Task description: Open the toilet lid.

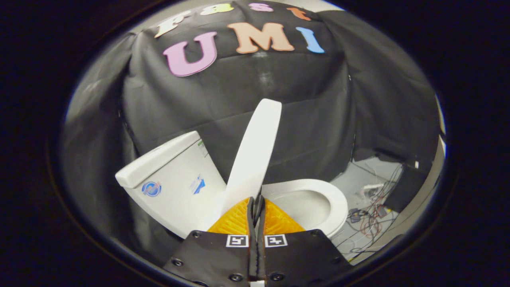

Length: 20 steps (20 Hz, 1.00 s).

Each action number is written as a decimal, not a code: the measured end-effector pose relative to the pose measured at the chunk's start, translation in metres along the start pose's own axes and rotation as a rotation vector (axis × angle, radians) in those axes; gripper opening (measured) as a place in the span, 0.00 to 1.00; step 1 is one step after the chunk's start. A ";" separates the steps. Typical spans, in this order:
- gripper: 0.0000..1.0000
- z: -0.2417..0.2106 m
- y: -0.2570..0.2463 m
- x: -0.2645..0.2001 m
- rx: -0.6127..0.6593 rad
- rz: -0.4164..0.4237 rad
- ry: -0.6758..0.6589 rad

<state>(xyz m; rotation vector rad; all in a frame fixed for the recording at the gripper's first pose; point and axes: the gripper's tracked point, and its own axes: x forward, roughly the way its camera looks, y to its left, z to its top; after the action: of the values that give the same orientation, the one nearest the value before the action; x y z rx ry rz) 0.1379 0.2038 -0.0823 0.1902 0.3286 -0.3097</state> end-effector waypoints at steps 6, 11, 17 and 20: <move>0.00 0.014 0.025 -0.001 -0.098 0.019 -0.004; 0.00 0.017 0.037 0.001 -0.176 0.019 -0.013; 0.01 0.023 0.058 0.003 -0.215 0.049 -0.026; 0.01 0.025 0.071 0.004 -0.240 0.062 -0.034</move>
<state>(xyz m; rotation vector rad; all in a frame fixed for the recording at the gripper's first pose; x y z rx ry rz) 0.1718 0.2637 -0.0509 -0.0404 0.3232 -0.2095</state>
